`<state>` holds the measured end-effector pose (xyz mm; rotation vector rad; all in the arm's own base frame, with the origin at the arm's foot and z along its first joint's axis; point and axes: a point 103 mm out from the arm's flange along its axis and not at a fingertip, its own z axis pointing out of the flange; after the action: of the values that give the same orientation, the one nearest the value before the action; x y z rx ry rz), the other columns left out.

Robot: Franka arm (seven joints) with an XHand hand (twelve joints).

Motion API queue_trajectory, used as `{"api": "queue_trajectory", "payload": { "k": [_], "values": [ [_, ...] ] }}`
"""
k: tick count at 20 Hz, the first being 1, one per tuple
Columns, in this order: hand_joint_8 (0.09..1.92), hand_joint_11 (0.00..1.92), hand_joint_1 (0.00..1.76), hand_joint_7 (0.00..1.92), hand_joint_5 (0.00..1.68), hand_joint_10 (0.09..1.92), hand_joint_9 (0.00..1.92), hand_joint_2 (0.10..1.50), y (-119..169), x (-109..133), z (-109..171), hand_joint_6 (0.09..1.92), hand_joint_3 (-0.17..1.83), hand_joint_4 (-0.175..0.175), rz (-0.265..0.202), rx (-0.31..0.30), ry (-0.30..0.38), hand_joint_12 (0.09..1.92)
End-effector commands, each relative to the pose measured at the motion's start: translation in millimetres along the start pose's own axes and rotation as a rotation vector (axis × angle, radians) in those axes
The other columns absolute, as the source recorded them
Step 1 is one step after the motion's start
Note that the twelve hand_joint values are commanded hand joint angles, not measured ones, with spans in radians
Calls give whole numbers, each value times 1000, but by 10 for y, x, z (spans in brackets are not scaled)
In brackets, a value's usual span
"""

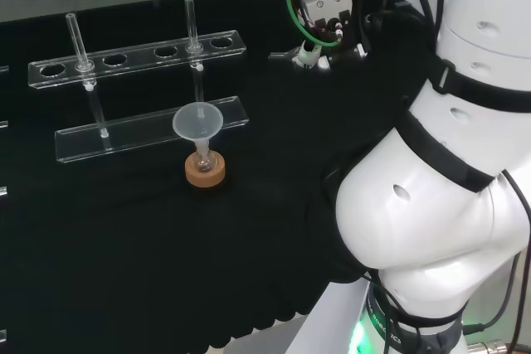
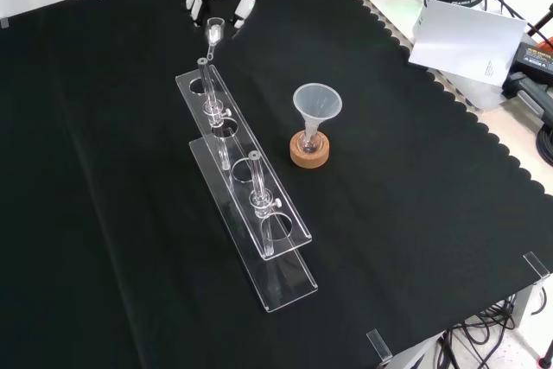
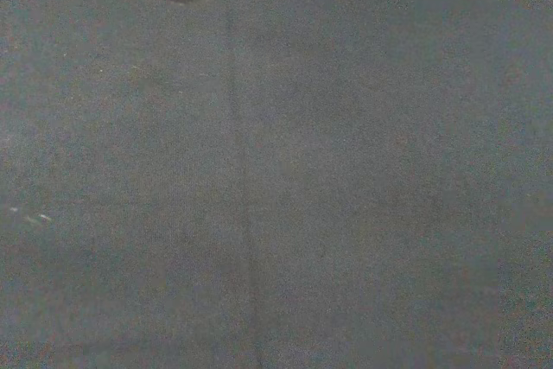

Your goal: Pour all the NaCl from the weighing funnel into the round-bottom flask.

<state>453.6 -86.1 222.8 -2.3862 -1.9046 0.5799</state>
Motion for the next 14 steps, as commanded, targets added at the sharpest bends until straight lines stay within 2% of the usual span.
{"api": "queue_trajectory", "payload": {
  "k": [1,9,14],
  "values": [
    [584,967,1117,810,1349,231,1175,1048,-543,44,-117,407,-175,175,32,-26,-47,967],
    [583,973,1118,807,1351,226,1178,1047,-937,164,-205,404,-175,175,28,-29,-80,965],
    [582,969,1118,804,1352,223,1177,1047,-1214,404,-237,401,-175,175,0,-31,-115,960]
  ]
}}
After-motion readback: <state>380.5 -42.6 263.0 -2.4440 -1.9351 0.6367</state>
